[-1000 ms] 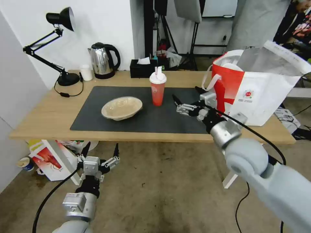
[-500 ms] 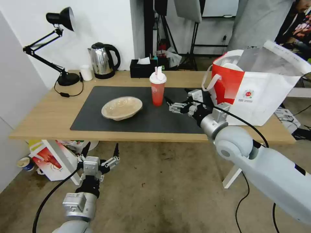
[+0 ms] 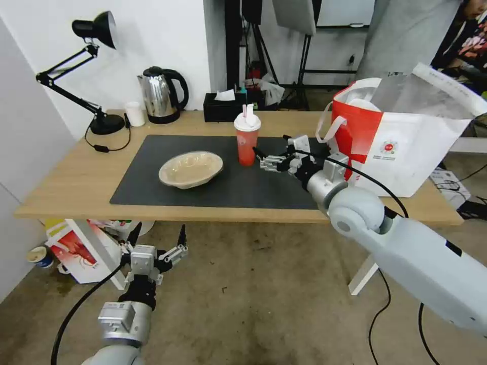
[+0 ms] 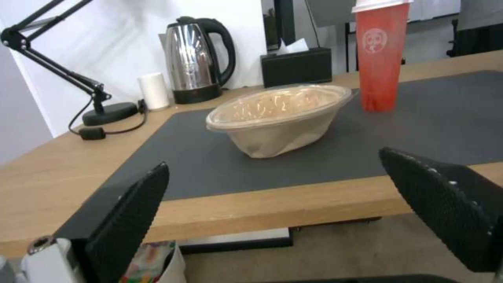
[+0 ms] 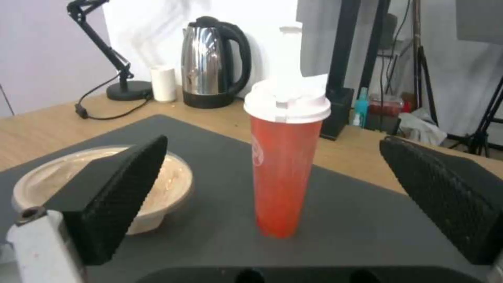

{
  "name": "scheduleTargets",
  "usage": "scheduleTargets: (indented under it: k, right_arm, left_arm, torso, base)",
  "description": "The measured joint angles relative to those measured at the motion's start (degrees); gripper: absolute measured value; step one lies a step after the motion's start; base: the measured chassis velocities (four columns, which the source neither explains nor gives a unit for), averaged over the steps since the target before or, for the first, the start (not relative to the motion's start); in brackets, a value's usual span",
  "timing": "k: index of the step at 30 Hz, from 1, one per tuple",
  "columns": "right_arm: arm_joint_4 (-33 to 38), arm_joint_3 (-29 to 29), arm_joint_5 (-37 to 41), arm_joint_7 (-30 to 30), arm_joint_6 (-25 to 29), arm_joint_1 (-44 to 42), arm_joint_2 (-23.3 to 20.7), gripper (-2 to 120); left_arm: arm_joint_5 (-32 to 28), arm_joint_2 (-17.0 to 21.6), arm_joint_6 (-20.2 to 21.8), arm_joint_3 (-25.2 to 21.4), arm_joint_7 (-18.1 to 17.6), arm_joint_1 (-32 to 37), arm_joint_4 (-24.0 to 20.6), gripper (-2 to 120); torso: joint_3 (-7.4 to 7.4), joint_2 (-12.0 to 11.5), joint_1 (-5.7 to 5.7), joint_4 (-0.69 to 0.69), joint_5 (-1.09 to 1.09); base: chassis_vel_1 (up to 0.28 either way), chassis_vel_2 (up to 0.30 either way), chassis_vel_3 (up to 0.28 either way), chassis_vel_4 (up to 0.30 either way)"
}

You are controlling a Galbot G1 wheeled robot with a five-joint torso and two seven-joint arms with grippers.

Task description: Pick up the trash from the table and place it into the takeout bag.

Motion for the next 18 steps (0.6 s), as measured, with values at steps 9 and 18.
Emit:
scheduleTargets:
  k: [9, 18]
  right_arm:
    - [-3.07, -2.65, 0.36, -0.02, 0.0, 3.34, 1.73, 100]
    - [-5.76, -4.44, 0.5, -0.65, 0.0, 5.03, 2.84, 100]
  left_arm:
    - [0.0, 0.0, 0.0, 0.0, 0.0, 0.0, 0.0, 100]
    - [0.0, 0.0, 0.0, 0.0, 0.0, 0.0, 0.0, 100]
  torso:
    - [0.0, 0.0, -0.01, 0.0, 0.0]
    - [0.0, 0.0, -0.01, 0.0, 0.0]
  base:
    - [0.0, 0.0, 0.0, 0.0]
    - [0.0, 0.0, 0.0, 0.0]
